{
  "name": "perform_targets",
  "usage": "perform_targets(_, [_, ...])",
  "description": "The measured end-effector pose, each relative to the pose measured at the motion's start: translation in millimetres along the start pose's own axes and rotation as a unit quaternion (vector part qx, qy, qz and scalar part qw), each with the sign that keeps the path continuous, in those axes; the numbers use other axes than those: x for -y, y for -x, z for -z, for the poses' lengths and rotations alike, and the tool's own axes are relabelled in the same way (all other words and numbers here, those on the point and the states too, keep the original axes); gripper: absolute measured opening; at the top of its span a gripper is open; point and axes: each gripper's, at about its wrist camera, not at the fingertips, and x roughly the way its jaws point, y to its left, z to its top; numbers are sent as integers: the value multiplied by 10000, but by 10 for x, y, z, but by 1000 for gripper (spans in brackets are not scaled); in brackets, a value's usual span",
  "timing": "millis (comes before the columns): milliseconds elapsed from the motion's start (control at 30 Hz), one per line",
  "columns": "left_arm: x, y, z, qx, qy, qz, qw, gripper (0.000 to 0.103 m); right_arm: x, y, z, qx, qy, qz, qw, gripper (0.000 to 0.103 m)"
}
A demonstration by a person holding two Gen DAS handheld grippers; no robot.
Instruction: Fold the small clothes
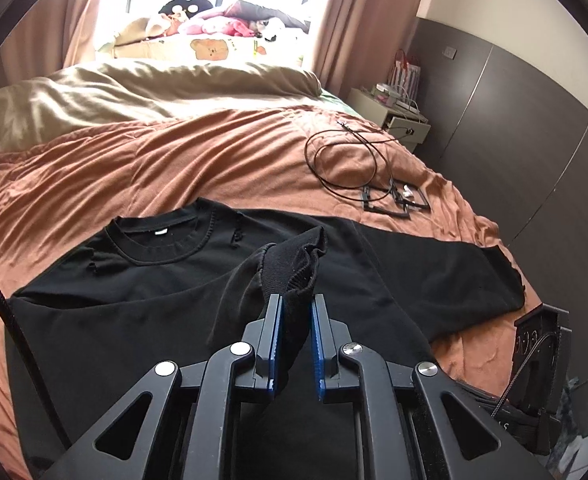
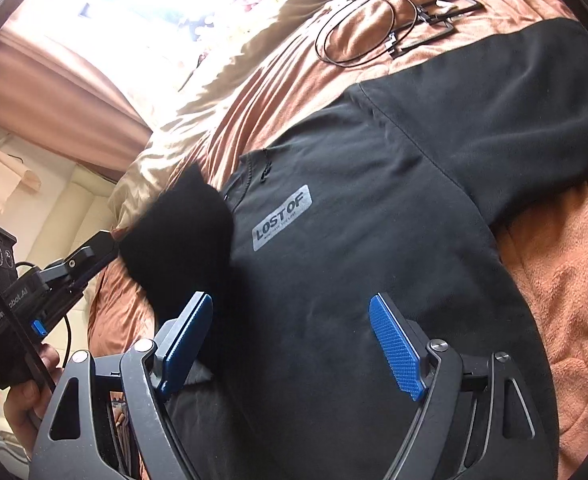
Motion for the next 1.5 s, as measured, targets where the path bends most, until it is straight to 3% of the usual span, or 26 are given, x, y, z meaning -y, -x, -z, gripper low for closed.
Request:
perform_targets(300, [-467, 223, 133, -15, 384, -207, 9990, 29, 14, -181, -101, -173, -7, 87, 9998, 80])
perform_targets(567, [-1269, 498, 403, -70, 884, -767, 9931, 31, -37, -456, -208, -414, 130, 210, 9988, 79])
perform_targets(867, [-2210, 827, 806, -81, 1632, -1262, 9784, 31, -106, -748, -310, -623, 269, 517, 9964, 56])
perform_targets(1033, [-2601, 956, 1038, -68, 1968, -1420, 9701, 31, -146, -869, -347, -702, 410, 560, 9951, 53])
perform_targets(1133, [-2785, 962, 1198, -101, 2111, -1483, 9661, 31, -173, -946, -386, -731, 489, 542, 9946, 52])
perform_targets(1333, [-3075, 858, 1541, -322, 2423, -1483, 9583, 31, -139, -1092, -498, -792, 454, 534, 9944, 38])
perform_targets(1500, [-3159, 799, 1721, -470, 2484, -1400, 9573, 31, -85, -1120, -571, -770, 339, 542, 9950, 37])
